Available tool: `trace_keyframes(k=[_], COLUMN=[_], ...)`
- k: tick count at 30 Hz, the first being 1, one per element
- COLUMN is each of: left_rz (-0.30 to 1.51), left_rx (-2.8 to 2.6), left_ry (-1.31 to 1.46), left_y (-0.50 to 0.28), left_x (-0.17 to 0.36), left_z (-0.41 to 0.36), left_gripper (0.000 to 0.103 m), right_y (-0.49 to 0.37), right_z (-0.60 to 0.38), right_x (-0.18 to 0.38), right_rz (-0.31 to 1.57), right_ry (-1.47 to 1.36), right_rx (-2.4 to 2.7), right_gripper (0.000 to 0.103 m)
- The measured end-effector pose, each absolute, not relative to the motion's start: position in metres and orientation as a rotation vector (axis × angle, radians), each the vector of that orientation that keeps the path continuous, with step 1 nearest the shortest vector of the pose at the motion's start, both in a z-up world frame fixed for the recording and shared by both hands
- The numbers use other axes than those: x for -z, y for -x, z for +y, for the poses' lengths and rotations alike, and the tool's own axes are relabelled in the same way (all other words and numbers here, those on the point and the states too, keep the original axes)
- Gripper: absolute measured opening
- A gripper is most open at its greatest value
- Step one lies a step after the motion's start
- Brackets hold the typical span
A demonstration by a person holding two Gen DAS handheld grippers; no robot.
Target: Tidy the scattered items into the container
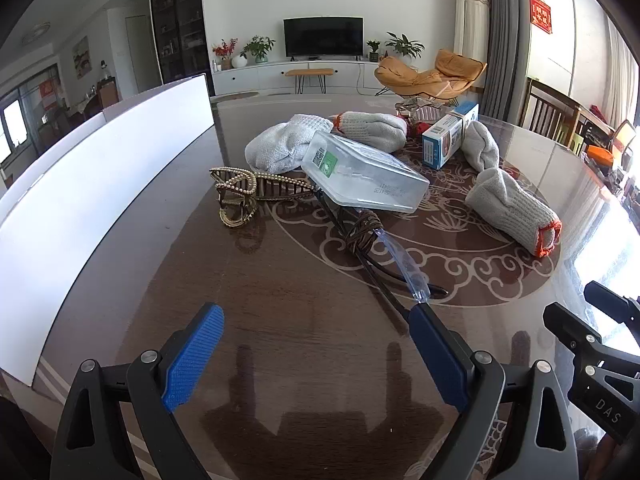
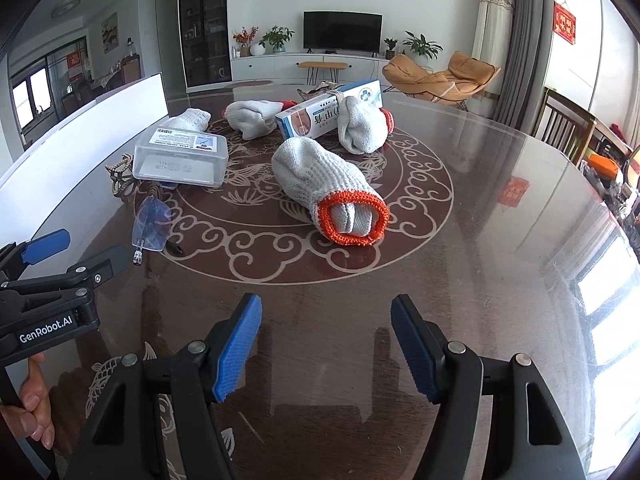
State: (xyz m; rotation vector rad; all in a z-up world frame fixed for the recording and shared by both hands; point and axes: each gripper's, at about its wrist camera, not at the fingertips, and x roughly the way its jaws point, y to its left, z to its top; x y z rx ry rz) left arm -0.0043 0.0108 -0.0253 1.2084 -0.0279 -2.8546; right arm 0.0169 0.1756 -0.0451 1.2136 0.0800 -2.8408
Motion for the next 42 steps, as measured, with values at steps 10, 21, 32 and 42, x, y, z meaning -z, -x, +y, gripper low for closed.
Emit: trace_keyframes(k=[10, 21, 32, 42], left_rz=[-0.097, -0.110, -0.204, -0.241], left_rx=[2.798, 2.779, 2.709, 2.704], left_ry=[-1.295, -1.252, -1.245, -1.237], left_y=[0.013, 0.010, 0.014, 0.012], left_x=[0.033, 0.031, 0.034, 0.032], left_z=[0.018, 0.018, 0.023, 0.025], left_gripper=[0.095, 0.095, 0.095, 0.095], right_y=[-0.017, -0.015, -0.018, -0.015], right_z=[0.180, 0.178, 0.181, 0.184], right_x=[0.045, 0.047, 0.045, 0.046], right_rz=[0.039, 0.063, 0.031, -0.007], right_ry=[-1.212, -1.229, -1.204, -1.232], right_rx=[2.858, 2.844, 2.843, 2.866], right_gripper=[0.068, 0.068, 0.068, 0.068])
